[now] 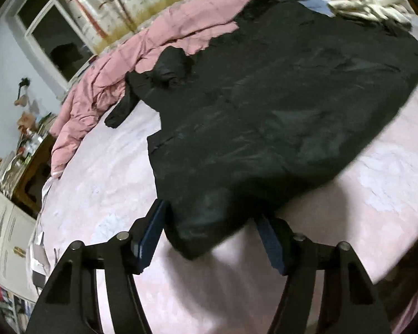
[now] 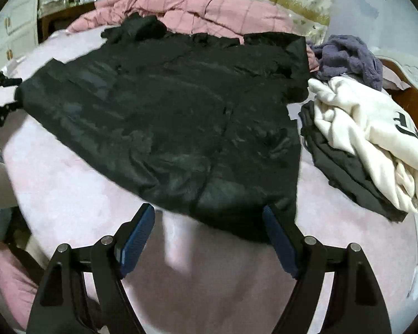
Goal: Fold large clothes
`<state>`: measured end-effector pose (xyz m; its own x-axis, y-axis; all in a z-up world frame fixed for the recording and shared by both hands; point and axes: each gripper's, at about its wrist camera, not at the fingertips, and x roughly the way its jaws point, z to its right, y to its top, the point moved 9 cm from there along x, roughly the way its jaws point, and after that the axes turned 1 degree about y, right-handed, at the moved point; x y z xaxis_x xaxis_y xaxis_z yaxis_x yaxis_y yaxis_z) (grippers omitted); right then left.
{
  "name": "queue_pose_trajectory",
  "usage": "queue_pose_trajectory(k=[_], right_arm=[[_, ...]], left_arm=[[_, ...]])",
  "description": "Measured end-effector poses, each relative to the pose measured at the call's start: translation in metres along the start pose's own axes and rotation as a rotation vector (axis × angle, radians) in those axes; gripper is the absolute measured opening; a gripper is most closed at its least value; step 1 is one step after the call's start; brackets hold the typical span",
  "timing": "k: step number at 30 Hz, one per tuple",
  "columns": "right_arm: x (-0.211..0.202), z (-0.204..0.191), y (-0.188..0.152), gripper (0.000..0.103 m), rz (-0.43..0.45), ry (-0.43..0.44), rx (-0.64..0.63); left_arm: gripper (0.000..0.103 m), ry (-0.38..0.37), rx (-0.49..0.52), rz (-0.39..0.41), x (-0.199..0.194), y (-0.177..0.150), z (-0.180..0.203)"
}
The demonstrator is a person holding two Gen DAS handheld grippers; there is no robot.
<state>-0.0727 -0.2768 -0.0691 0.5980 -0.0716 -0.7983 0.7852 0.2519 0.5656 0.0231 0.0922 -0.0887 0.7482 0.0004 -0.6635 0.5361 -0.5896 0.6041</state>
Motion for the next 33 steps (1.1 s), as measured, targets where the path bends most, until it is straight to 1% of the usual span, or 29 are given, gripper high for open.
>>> queue_pose_trajectory(k=[2,3,4,5,6,7,8,10,11,15,16,19,20,22,25,28,30,33], right_arm=[[0.014,0.004,0.003,0.081,-0.037,-0.027,0.028],[0.015,0.008,0.007,0.081,-0.019,-0.034,0.053],[0.016,0.011,0.011,0.081,-0.003,-0.036,0.068],[0.014,0.012,0.013,0.070,0.017,-0.029,0.081],[0.013,0.010,0.016,0.054,0.035,-0.002,0.085],[0.011,0.005,0.017,0.016,0.048,0.047,0.082],[0.006,0.003,0.016,0.012,0.067,0.067,0.081],[-0.004,0.007,0.016,0.009,0.103,0.053,0.089],[-0.009,0.009,0.016,0.009,0.112,0.057,0.099],[-0.029,0.013,0.017,0.009,0.127,0.102,0.138],[-0.033,0.013,0.017,0.009,0.123,0.114,0.146],[-0.037,0.020,0.017,0.009,0.058,0.148,0.215],[-0.040,0.021,0.017,0.009,0.053,0.163,0.225],[-0.043,0.023,0.014,0.009,0.039,0.180,0.222],[-0.039,0.024,0.017,0.009,0.016,0.184,0.193],[-0.028,0.038,0.048,0.009,0.042,0.164,0.195],[-0.014,0.054,0.080,0.009,0.062,0.156,0.212],[0.015,0.072,0.118,0.009,0.060,0.175,0.249]], left_arm=[[0.042,-0.017,-0.057,-0.004,0.007,0.001,-0.004],[0.017,-0.037,-0.087,-0.007,0.009,0.002,-0.005],[0.010,-0.052,-0.107,-0.008,0.010,0.002,-0.005],[0.008,-0.054,-0.116,-0.005,0.010,0.003,-0.006],[0.006,-0.053,-0.127,0.008,0.006,0.004,-0.006],[0.006,-0.047,-0.142,0.014,0.001,0.005,-0.007],[0.006,-0.051,-0.168,0.020,-0.005,0.008,-0.009],[0.006,-0.093,-0.230,0.032,-0.017,0.013,-0.014],[0.006,-0.106,-0.243,0.041,-0.022,0.016,-0.016],[0.005,-0.115,-0.222,0.041,-0.037,0.028,-0.022],[0.005,-0.131,-0.223,0.032,-0.040,0.030,-0.024],[0.005,-0.266,-0.255,-0.038,-0.046,0.031,-0.023],[0.005,-0.287,-0.252,-0.043,-0.049,0.029,-0.024],[0.005,-0.299,-0.246,-0.046,-0.050,0.028,-0.025],[0.005,-0.305,-0.272,-0.023,-0.040,0.043,-0.032],[0.006,-0.297,-0.303,-0.013,-0.015,0.071,-0.041],[0.006,-0.303,-0.347,-0.023,0.007,0.089,-0.050],[0.006,-0.310,-0.400,-0.045,0.043,0.111,-0.061]])
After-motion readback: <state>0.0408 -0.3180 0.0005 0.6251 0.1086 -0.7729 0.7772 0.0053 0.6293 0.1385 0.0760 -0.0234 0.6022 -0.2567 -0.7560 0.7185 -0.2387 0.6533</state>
